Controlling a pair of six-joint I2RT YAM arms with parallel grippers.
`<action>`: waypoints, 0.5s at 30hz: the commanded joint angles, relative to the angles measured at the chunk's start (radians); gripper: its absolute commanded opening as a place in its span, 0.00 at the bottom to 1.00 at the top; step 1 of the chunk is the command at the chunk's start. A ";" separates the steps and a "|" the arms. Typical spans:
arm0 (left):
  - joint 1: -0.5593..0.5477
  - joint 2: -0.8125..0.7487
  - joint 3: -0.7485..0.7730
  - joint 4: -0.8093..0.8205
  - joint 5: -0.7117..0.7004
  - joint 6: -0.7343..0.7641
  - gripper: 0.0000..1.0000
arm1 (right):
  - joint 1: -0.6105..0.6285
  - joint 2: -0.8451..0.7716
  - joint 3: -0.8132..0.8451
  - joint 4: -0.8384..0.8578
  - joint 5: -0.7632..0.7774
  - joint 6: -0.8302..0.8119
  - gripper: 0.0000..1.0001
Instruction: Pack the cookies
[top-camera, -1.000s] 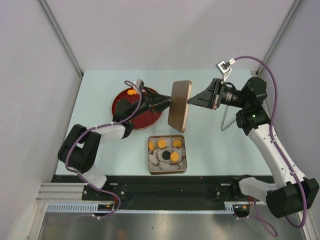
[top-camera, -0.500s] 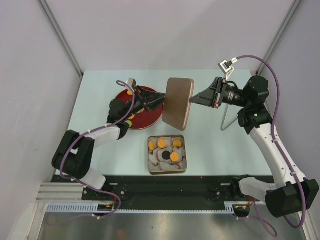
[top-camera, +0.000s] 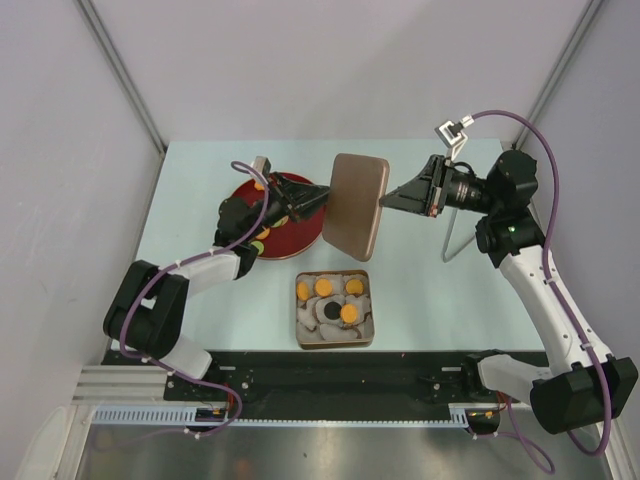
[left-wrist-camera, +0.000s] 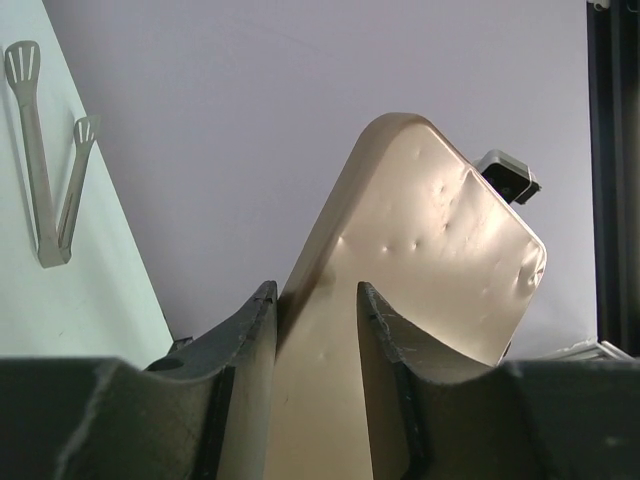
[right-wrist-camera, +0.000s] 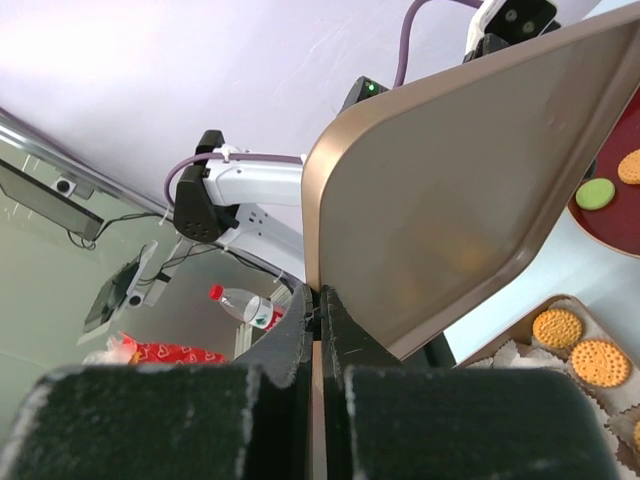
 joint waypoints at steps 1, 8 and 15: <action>-0.048 -0.109 0.049 0.655 0.120 -0.065 0.00 | -0.011 0.077 -0.032 -0.160 0.116 -0.080 0.00; -0.045 -0.115 0.030 0.655 0.103 -0.061 0.00 | -0.011 0.081 -0.032 -0.152 0.116 -0.079 0.00; -0.037 -0.074 0.026 0.655 0.100 -0.085 0.11 | -0.007 0.072 -0.032 -0.081 0.114 -0.040 0.00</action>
